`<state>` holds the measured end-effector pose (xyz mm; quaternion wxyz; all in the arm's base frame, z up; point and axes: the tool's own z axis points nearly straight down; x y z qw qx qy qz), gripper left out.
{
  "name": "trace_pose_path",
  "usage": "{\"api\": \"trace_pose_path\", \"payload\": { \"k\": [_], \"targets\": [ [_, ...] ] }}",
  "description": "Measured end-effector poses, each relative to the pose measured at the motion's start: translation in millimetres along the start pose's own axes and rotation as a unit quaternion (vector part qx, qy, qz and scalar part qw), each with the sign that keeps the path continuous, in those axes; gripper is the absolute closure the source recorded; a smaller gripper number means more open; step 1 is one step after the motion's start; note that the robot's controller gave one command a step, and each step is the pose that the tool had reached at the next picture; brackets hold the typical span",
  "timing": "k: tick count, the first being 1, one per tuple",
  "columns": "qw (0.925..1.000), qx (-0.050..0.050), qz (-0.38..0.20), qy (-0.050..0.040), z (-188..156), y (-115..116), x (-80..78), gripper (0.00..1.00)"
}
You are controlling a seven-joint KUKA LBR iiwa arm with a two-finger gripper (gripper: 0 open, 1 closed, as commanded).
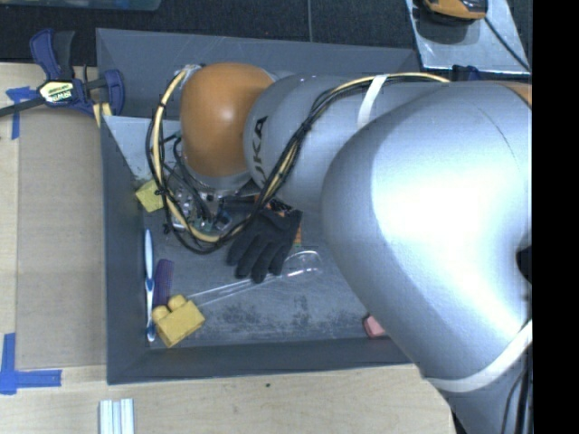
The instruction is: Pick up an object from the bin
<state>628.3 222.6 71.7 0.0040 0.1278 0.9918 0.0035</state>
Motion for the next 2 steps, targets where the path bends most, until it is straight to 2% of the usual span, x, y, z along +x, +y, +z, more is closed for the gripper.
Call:
{"api": "trace_pose_path", "payload": {
  "k": [1,2],
  "targets": [
    [1.0000,0.002,0.000,0.0033,-19,-2,1.8,1.00],
    [1.0000,0.001,0.001,0.0007,-57,-1,-0.3,1.00]
  ]
}}
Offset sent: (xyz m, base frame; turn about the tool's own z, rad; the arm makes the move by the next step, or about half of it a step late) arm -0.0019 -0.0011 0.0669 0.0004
